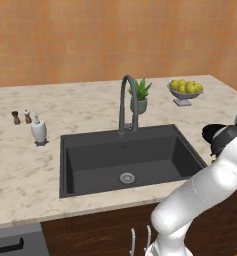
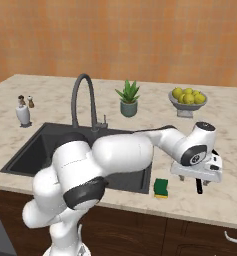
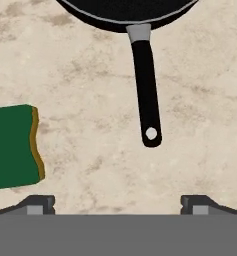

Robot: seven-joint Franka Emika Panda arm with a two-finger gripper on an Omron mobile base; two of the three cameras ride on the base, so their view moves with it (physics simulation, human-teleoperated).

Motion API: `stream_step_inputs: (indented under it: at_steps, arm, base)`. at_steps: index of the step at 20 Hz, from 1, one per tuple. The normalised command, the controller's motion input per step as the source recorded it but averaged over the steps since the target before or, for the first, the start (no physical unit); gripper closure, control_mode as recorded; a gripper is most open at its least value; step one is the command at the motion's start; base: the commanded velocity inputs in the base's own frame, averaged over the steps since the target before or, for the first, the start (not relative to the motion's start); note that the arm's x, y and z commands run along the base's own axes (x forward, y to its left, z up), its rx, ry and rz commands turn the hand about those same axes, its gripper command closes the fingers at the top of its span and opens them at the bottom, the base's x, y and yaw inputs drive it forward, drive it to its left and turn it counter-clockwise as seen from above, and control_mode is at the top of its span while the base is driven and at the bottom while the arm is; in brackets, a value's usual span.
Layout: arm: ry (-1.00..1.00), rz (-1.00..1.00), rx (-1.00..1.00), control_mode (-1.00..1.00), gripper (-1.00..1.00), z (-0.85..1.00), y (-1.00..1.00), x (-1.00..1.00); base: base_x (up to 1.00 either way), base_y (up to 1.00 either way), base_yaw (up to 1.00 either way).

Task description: Pick the pan and sponge and place them into the sink. Then turn on the water.

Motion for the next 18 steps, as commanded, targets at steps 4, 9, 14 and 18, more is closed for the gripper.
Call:
stream_step_inputs:
  at_steps: [4, 9, 14, 18]
  arm:
    - [0.03, 0.07, 0.06, -1.00, -1.00, -0.29, -0.28, 0.45]
    - [0.04, 0.03, 0.02, -1.00, -1.00, -0.19, -0.18, 0.40]
    - [0.02, 0.03, 0.00, -1.00, -1.00, -0.33, -0.19, 0.26]
    - [0.00, 0.04, 0.00, -1.00, -1.00, -0.48, -0.07, 0.18]
  base:
    - [0.00, 0.00, 0.00]
    - [0.00, 0.00, 0.00]
    - [0.00, 0.00, 0.00]
    - [0.00, 0.00, 0.00]
